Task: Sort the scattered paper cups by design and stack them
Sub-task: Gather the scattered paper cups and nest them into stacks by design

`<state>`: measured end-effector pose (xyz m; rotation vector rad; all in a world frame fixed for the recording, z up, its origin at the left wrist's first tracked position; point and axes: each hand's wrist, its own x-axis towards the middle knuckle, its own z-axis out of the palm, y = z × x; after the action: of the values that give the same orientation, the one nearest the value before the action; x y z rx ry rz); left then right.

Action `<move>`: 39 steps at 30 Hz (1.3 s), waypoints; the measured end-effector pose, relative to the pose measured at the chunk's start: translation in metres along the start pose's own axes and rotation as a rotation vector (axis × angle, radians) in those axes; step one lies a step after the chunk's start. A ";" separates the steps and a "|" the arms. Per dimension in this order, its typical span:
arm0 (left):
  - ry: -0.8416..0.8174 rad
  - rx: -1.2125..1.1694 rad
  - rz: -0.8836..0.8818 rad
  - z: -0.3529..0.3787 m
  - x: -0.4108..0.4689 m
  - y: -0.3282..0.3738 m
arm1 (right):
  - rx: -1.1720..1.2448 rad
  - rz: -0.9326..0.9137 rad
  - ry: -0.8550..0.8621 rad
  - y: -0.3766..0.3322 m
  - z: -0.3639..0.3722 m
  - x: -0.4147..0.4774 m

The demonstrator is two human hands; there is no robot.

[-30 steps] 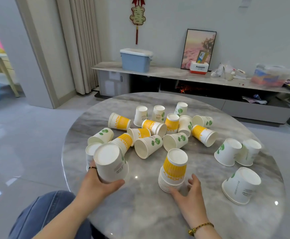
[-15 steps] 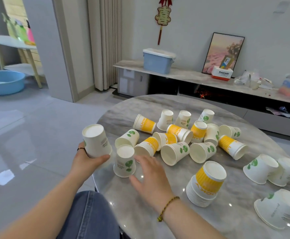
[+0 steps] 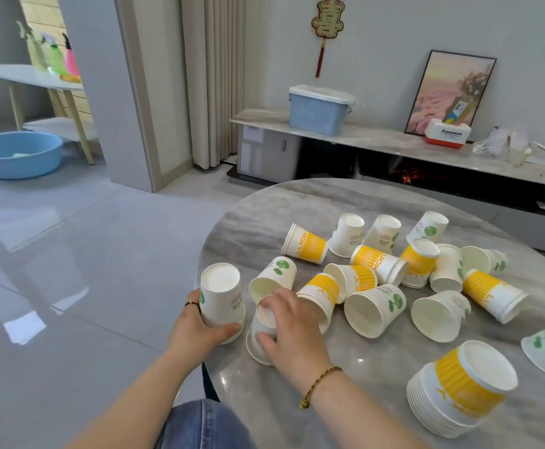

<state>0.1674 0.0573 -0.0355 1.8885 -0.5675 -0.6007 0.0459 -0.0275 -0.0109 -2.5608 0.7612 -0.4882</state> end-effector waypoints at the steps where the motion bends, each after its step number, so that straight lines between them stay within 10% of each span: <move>1: -0.005 0.002 -0.002 0.000 0.001 -0.001 | 0.059 0.003 -0.018 0.002 0.000 0.000; 11: -0.057 -0.012 0.029 0.002 0.006 -0.006 | 0.640 0.028 0.277 -0.033 -0.064 0.015; 25: -0.017 -0.152 0.199 0.000 -0.002 0.000 | 0.318 -0.047 -0.179 -0.043 -0.006 0.048; 32: -0.021 -0.082 0.142 0.003 0.003 -0.006 | 0.247 0.281 0.093 -0.007 -0.017 0.084; 39: -0.033 -0.077 0.120 0.006 0.010 -0.010 | 0.091 0.579 -0.241 0.014 -0.005 0.119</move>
<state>0.1722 0.0503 -0.0486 1.7621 -0.6652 -0.5685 0.1315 -0.1090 0.0113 -2.1225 1.2845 -0.0263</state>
